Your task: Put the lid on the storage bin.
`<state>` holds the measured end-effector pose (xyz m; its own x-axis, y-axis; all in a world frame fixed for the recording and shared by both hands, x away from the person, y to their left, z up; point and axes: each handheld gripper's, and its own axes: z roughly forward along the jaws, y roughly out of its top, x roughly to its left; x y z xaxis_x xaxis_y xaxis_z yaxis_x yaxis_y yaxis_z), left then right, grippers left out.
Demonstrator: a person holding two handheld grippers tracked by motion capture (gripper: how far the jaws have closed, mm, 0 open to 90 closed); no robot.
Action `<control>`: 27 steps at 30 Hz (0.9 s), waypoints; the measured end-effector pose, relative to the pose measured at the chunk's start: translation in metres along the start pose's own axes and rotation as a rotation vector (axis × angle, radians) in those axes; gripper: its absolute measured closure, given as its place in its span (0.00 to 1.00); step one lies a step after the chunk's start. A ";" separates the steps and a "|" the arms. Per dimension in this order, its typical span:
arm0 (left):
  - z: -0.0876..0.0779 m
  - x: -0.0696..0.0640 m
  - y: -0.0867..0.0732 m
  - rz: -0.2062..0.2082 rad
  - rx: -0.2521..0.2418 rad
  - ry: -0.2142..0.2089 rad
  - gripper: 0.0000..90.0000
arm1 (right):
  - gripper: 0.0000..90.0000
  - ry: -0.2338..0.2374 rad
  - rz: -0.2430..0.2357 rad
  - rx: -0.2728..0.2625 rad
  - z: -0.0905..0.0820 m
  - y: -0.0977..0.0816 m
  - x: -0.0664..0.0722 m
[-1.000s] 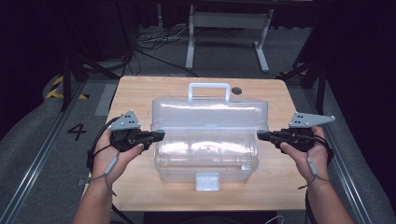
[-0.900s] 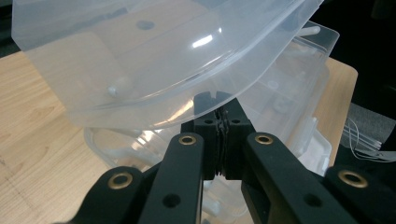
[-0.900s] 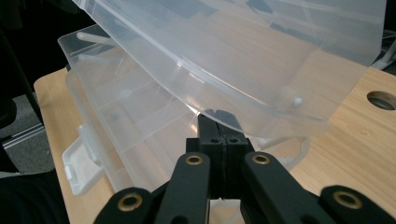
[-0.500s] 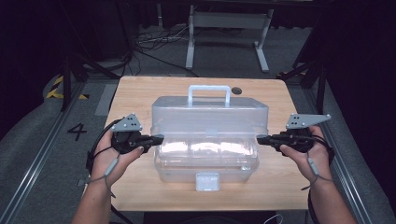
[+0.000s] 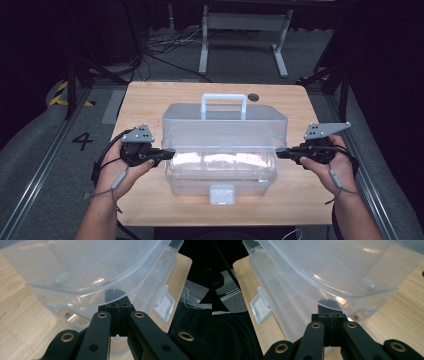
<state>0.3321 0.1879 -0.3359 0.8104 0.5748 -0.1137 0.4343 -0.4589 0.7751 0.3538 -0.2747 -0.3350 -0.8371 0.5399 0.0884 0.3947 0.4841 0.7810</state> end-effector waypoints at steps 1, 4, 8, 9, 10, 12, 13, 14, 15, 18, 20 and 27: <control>0.000 0.000 0.000 0.003 0.005 -0.003 1.00 | 1.00 0.000 0.000 0.005 0.000 0.000 0.000; 0.001 -0.001 -0.002 0.003 0.021 -0.003 1.00 | 1.00 0.001 -0.009 0.029 0.000 0.000 0.001; 0.002 -0.001 -0.002 0.004 0.038 -0.010 1.00 | 1.00 0.008 -0.009 0.053 0.001 0.000 0.002; 0.002 -0.001 -0.003 0.002 0.048 -0.011 1.00 | 1.00 0.011 -0.009 0.058 0.001 0.000 0.002; 0.002 -0.001 -0.003 -0.001 0.050 -0.012 1.00 | 1.00 0.013 -0.006 0.067 0.002 0.000 0.002; 0.002 -0.001 -0.004 0.000 0.063 -0.017 1.00 | 1.00 0.014 -0.007 0.075 0.002 -0.001 0.002; 0.002 -0.001 -0.004 0.000 0.063 -0.017 1.00 | 1.00 0.014 -0.007 0.075 0.002 -0.001 0.002; 0.002 -0.001 -0.004 -0.002 0.068 -0.018 1.00 | 1.00 0.014 -0.006 0.086 0.003 -0.002 0.002; 0.002 -0.001 -0.005 -0.002 0.071 -0.019 1.00 | 1.00 0.014 -0.006 0.086 0.003 -0.002 0.002; 0.002 0.000 -0.006 -0.007 0.088 -0.023 1.00 | 1.00 0.014 -0.002 0.100 0.004 -0.003 0.001; 0.003 0.000 -0.007 -0.007 0.099 -0.023 1.00 | 1.00 0.012 -0.009 0.114 0.004 -0.003 0.001; 0.003 0.000 -0.008 -0.004 0.123 -0.027 1.00 | 1.00 0.011 -0.025 0.147 0.002 -0.003 0.003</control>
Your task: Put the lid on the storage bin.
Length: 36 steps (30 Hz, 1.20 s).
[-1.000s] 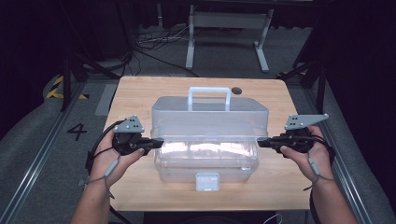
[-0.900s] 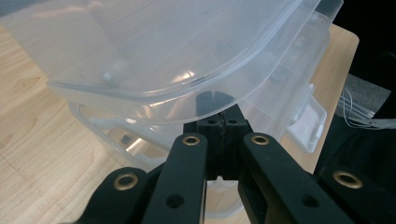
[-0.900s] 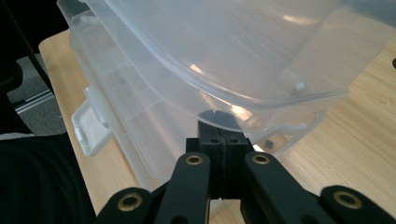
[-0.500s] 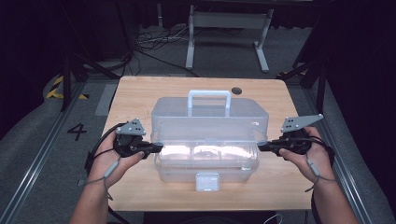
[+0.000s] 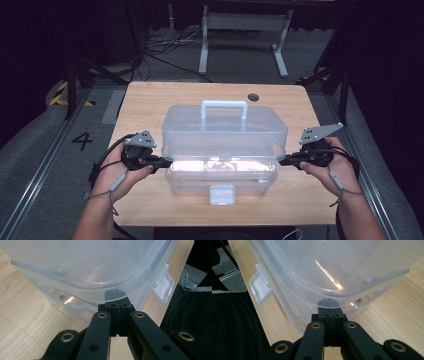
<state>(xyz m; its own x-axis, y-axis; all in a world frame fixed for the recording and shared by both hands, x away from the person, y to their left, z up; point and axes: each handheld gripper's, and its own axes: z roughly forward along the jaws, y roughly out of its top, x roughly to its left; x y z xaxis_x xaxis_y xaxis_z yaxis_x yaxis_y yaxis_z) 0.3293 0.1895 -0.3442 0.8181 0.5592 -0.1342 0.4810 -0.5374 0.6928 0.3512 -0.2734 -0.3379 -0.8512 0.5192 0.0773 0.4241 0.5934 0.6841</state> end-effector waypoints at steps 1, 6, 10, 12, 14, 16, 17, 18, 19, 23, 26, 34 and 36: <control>0.000 0.000 0.000 -0.004 0.002 -0.001 1.00 | 1.00 -0.001 0.000 0.005 0.000 0.000 0.001; 0.000 -0.001 -0.001 0.001 0.018 0.002 1.00 | 1.00 0.004 -0.007 0.021 -0.002 0.000 0.001; 0.001 -0.001 -0.002 0.001 0.037 0.003 1.00 | 1.00 0.009 -0.010 0.043 -0.002 -0.001 0.001; 0.000 -0.001 -0.003 -0.002 0.046 0.001 1.00 | 1.00 0.012 -0.015 0.050 -0.002 -0.001 0.002; 0.000 -0.001 -0.003 -0.001 0.051 -0.001 1.00 | 1.00 0.012 -0.017 0.060 -0.001 -0.001 0.002; 0.000 -0.001 -0.004 0.000 0.055 -0.002 1.00 | 1.00 0.016 -0.016 0.067 -0.001 -0.001 0.002; 0.000 -0.001 -0.005 0.001 0.059 0.001 1.00 | 1.00 0.018 -0.018 0.073 -0.001 -0.001 0.002; 0.000 -0.001 -0.005 0.001 0.061 0.002 1.00 | 1.00 0.022 -0.020 0.079 0.000 -0.001 0.002; 0.000 -0.002 -0.005 0.000 0.063 0.002 1.00 | 1.00 0.023 -0.023 0.083 0.000 -0.001 0.002; 0.000 -0.003 -0.006 -0.001 0.074 0.011 1.00 | 1.00 0.025 -0.027 0.097 0.000 -0.002 0.002; 0.000 -0.002 -0.008 -0.003 0.078 0.009 1.00 | 1.00 0.027 -0.029 0.110 0.002 -0.001 0.003; 0.004 -0.003 -0.010 0.000 0.104 0.006 1.00 | 1.00 0.039 -0.039 0.144 0.005 -0.002 0.003; 0.005 -0.003 -0.010 0.003 0.111 0.006 1.00 | 1.00 0.042 -0.040 0.150 0.006 -0.002 0.002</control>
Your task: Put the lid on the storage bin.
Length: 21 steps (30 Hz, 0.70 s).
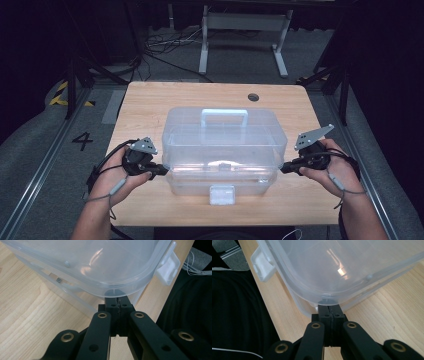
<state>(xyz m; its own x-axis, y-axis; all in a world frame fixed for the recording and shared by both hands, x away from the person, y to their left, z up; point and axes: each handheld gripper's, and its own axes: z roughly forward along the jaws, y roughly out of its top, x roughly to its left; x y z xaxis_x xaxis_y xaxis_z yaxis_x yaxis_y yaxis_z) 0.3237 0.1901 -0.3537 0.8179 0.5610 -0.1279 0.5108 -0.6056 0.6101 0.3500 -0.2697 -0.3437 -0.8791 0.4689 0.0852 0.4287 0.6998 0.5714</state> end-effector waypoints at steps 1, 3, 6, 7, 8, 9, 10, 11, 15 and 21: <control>0.000 0.000 0.000 0.002 0.007 -0.002 1.00 | 1.00 0.002 -0.003 0.004 0.000 0.000 0.000; 0.001 0.000 0.000 0.004 0.020 -0.003 1.00 | 1.00 0.002 -0.004 0.013 0.001 0.000 0.000; 0.002 0.000 0.000 0.005 0.025 -0.010 1.00 | 1.00 0.007 -0.003 0.023 0.002 0.000 0.000; 0.002 -0.001 -0.001 0.001 0.028 -0.013 1.00 | 1.00 0.009 -0.005 0.029 0.003 0.000 0.000; 0.003 0.000 -0.001 0.002 0.035 -0.016 1.00 | 1.00 0.009 -0.001 0.033 0.003 0.000 0.000; 0.004 0.000 -0.001 0.003 0.042 -0.017 1.00 | 1.00 0.012 -0.002 0.038 0.004 0.000 0.000; 0.004 -0.001 -0.001 0.001 0.048 -0.019 1.00 | 1.00 0.013 -0.002 0.047 0.004 0.000 0.000; 0.005 -0.001 -0.001 -0.002 0.051 -0.023 1.00 | 1.00 0.014 -0.003 0.051 0.005 0.000 0.001; 0.006 -0.001 -0.001 -0.003 0.060 -0.032 1.00 | 1.00 0.020 -0.007 0.060 0.006 0.000 0.001; 0.008 -0.001 -0.002 -0.003 0.083 -0.039 1.00 | 1.00 0.026 -0.006 0.086 0.009 0.000 0.001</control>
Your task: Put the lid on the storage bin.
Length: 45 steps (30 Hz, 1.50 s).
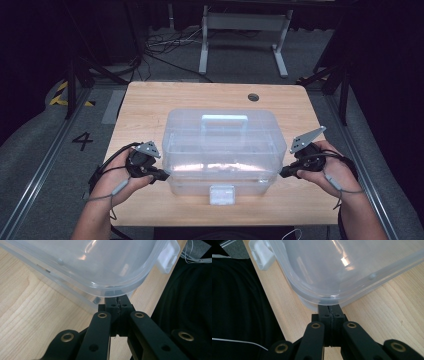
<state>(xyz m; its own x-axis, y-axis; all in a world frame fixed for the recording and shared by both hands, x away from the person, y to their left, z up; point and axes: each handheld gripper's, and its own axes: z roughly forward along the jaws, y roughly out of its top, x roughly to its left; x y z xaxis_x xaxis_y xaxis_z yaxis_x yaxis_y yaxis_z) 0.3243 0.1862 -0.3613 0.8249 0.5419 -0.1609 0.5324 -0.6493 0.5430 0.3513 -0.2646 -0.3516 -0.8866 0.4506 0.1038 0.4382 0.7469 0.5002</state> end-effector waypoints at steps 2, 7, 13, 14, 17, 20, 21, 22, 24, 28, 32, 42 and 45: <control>0.001 0.000 0.000 0.002 0.003 -0.002 1.00 | 1.00 0.002 -0.001 0.007 0.001 0.000 0.000; 0.001 0.000 0.000 0.005 0.019 -0.009 1.00 | 1.00 0.007 0.002 0.019 0.003 0.000 0.000; 0.003 0.000 -0.001 0.007 0.038 -0.017 1.00 | 1.00 0.009 0.000 0.038 0.006 0.000 0.000; 0.003 0.000 -0.001 0.010 0.041 -0.016 1.00 | 1.00 0.009 0.001 0.040 0.006 0.000 0.000; 0.004 0.000 -0.001 0.013 0.048 -0.019 1.00 | 1.00 0.011 0.000 0.046 0.007 0.000 0.000; 0.005 0.000 -0.001 0.015 0.057 -0.027 1.00 | 1.00 0.012 0.000 0.053 0.007 0.000 0.000; 0.006 0.000 -0.001 0.014 0.062 -0.029 1.00 | 1.00 0.013 -0.001 0.056 0.007 0.000 0.000; 0.006 0.000 -0.001 0.016 0.068 -0.028 1.00 | 1.00 0.015 -0.002 0.059 0.008 0.000 0.000; 0.006 0.000 -0.001 0.017 0.073 -0.030 1.00 | 1.00 0.014 -0.003 0.066 0.009 0.000 0.000; 0.007 0.000 -0.001 0.009 0.077 -0.032 1.00 | 1.00 0.017 -0.005 0.074 0.009 0.000 0.000; 0.008 0.000 -0.002 0.005 0.086 -0.034 1.00 | 1.00 0.020 -0.009 0.085 0.010 0.000 0.000; 0.007 0.003 -0.007 -0.015 0.122 -0.010 1.00 | 1.00 0.008 -0.012 0.119 0.011 -0.002 -0.002; 0.006 0.004 -0.008 -0.016 0.111 -0.013 1.00 | 1.00 0.010 -0.007 0.091 0.005 -0.002 -0.002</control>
<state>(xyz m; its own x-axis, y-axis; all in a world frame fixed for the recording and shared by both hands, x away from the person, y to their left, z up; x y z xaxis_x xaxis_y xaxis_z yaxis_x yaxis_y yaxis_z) 0.3244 0.1901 -0.3711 0.8182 0.5461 -0.1795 0.5625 -0.6962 0.4460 0.3525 -0.2647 -0.3575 -0.8911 0.4405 0.1094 0.4430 0.7916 0.4207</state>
